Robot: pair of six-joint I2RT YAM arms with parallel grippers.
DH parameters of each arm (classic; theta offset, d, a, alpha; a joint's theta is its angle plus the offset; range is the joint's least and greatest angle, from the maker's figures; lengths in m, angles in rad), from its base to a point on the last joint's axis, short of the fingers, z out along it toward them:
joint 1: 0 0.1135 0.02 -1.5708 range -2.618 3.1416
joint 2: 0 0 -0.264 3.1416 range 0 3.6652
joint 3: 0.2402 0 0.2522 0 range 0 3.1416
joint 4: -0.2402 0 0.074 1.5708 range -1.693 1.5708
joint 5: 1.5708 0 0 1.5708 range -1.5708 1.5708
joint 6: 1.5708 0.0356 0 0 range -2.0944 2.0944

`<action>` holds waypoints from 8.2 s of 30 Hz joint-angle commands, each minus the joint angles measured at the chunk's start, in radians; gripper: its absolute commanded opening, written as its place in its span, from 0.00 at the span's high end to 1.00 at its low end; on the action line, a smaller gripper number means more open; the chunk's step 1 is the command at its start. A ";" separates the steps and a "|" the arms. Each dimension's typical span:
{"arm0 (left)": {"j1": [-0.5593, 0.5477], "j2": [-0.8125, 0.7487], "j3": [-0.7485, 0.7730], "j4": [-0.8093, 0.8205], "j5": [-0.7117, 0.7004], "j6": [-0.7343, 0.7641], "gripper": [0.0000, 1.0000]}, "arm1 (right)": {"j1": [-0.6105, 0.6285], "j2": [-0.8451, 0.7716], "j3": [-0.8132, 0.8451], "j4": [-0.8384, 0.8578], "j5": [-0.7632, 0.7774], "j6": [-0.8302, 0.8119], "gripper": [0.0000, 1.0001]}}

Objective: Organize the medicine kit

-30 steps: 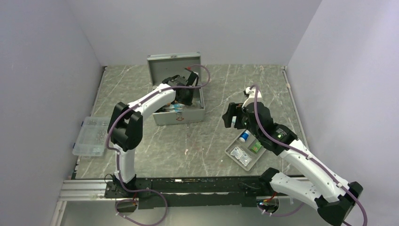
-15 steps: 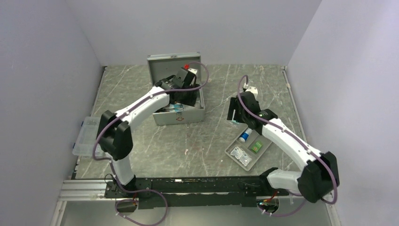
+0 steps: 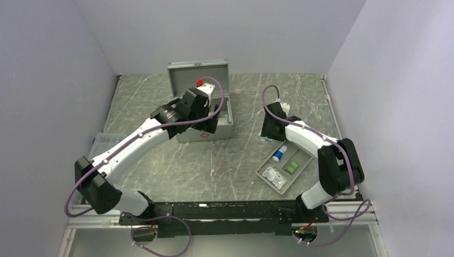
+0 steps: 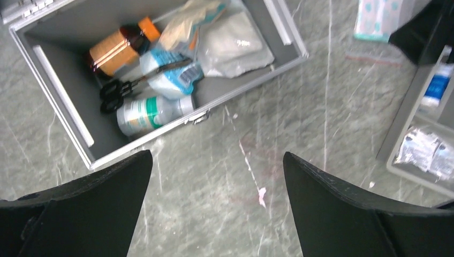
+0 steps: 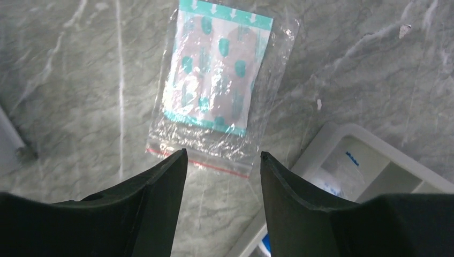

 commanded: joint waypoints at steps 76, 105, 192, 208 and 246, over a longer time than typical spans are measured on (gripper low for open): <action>0.025 -0.735 -0.503 -0.014 -0.102 0.054 0.01 | 0.292 0.382 0.811 0.049 -0.204 -0.290 1.00; 0.031 -0.731 -0.504 -0.010 -0.085 0.061 0.01 | 0.321 0.593 0.841 0.009 -0.218 -0.196 0.79; 0.039 -0.762 -0.511 0.006 -0.021 0.070 0.01 | 0.028 -0.340 -0.354 -0.238 0.091 0.549 0.86; 0.047 -0.731 -0.502 -0.003 -0.080 0.043 0.01 | 0.028 -0.496 -0.210 -0.273 0.175 0.296 1.00; 0.454 0.083 -0.089 0.103 0.044 0.012 0.37 | 0.042 -0.666 -0.070 -0.127 -0.331 -0.096 1.00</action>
